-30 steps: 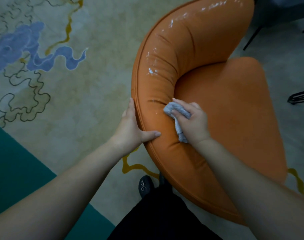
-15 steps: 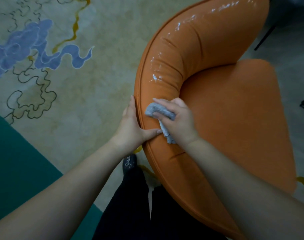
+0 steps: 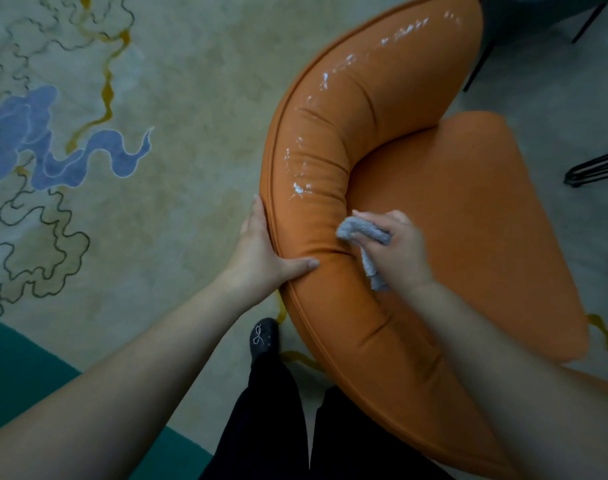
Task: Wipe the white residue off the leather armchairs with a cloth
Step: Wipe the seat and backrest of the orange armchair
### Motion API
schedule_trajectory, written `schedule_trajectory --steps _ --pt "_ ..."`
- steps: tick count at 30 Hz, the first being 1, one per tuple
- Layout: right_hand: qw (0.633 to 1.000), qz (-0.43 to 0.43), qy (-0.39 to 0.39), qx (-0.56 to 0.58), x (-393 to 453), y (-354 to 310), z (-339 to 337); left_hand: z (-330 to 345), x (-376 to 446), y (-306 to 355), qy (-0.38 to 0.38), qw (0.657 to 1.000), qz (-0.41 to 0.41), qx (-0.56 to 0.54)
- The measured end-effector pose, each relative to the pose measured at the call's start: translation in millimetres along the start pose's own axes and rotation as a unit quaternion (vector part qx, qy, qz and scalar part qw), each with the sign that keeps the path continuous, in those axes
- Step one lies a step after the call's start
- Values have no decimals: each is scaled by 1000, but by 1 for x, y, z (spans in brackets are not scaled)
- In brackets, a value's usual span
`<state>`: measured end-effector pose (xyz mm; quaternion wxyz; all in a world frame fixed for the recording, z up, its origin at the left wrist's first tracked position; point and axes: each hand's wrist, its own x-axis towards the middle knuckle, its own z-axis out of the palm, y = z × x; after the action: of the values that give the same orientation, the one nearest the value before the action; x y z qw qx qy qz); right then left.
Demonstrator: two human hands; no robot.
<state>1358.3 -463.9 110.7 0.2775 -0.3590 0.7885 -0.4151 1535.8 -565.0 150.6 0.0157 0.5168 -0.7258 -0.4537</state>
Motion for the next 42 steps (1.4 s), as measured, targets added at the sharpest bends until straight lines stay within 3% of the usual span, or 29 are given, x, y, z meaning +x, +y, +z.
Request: schedule_trajectory --steps 2,6,12,16,21,25,30,35,39,42 --pt "999 6 25 37 4 -11 3 -5 9 2 -3 1000 8 -8" --pt "994 -40 -27 96 18 -45 42 -6 25 3 7 999 26 -18" --pt "988 66 101 93 33 -34 34 -26 44 -5 -49 997 55 -13" --pt "994 -20 23 106 42 -56 62 -31 59 -6 -53 995 80 9" --pt "992 62 89 60 49 -40 39 -40 70 -3 -85 993 82 9" --pt "994 -13 -28 102 48 -51 53 -36 73 -2 -77 993 85 9" --pt "994 60 34 83 58 -39 36 -36 76 -1 -82 994 67 2" --pt "991 -53 -98 80 62 -55 52 -35 77 3 -73 996 57 9" --pt "997 0 -62 55 78 -42 22 -37 77 5 -92 995 44 7" --pt "988 -31 -122 93 71 -51 29 -37 77 5 -89 995 48 7"
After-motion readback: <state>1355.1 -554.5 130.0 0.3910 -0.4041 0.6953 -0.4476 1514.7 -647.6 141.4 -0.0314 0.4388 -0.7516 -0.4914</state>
